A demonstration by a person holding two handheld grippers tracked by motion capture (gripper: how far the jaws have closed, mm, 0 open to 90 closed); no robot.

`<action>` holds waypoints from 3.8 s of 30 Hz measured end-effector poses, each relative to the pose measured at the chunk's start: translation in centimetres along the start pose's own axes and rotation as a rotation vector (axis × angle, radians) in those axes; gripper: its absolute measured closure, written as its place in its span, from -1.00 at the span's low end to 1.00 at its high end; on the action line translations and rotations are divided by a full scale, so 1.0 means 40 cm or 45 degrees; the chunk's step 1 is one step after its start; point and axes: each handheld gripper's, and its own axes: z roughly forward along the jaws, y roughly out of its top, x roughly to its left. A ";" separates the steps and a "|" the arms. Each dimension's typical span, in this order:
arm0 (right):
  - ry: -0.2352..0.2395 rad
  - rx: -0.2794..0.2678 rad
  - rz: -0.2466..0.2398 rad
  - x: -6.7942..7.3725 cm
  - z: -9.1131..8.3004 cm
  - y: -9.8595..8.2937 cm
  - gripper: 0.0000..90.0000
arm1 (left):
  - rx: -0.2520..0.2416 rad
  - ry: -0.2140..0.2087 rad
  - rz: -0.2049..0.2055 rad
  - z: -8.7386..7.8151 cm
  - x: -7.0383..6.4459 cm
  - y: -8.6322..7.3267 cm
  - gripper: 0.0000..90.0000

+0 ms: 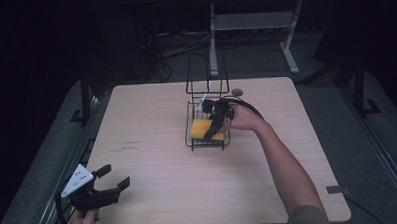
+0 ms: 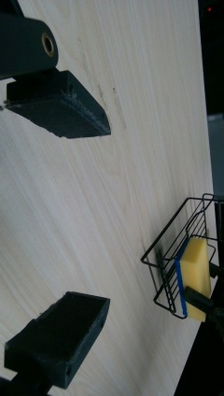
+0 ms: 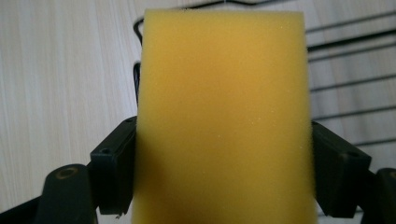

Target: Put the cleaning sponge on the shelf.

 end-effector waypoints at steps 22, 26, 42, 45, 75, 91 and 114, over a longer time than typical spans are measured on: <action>-0.026 -0.028 0.014 -0.009 0.022 0.000 -0.60 | -0.005 0.000 -0.013 -0.006 0.000 -0.003 -0.69; -0.036 -0.055 0.012 -0.004 0.011 0.003 -0.60 | -0.004 0.001 -0.011 -0.007 0.000 -0.003 -0.69; -0.101 -0.110 -0.016 0.010 -0.014 0.006 -0.61 | -0.001 -0.003 -0.003 -0.002 -0.006 -0.001 -0.69; -0.114 -0.128 -0.024 0.013 -0.015 0.005 -0.61 | -0.002 -0.005 -0.003 -0.002 -0.005 -0.001 -0.69; -0.146 -0.304 0.032 0.019 -0.042 -0.055 -0.61 | 0.005 -0.009 0.007 0.004 -0.009 0.002 -0.69; -0.150 -0.365 0.082 0.012 -0.044 -0.094 -0.61 | 0.007 -0.011 0.009 0.004 -0.009 0.002 -0.69; -0.191 -0.381 0.189 0.009 -0.085 -0.208 -0.62 | 0.008 -0.012 0.011 0.004 -0.014 0.003 -0.69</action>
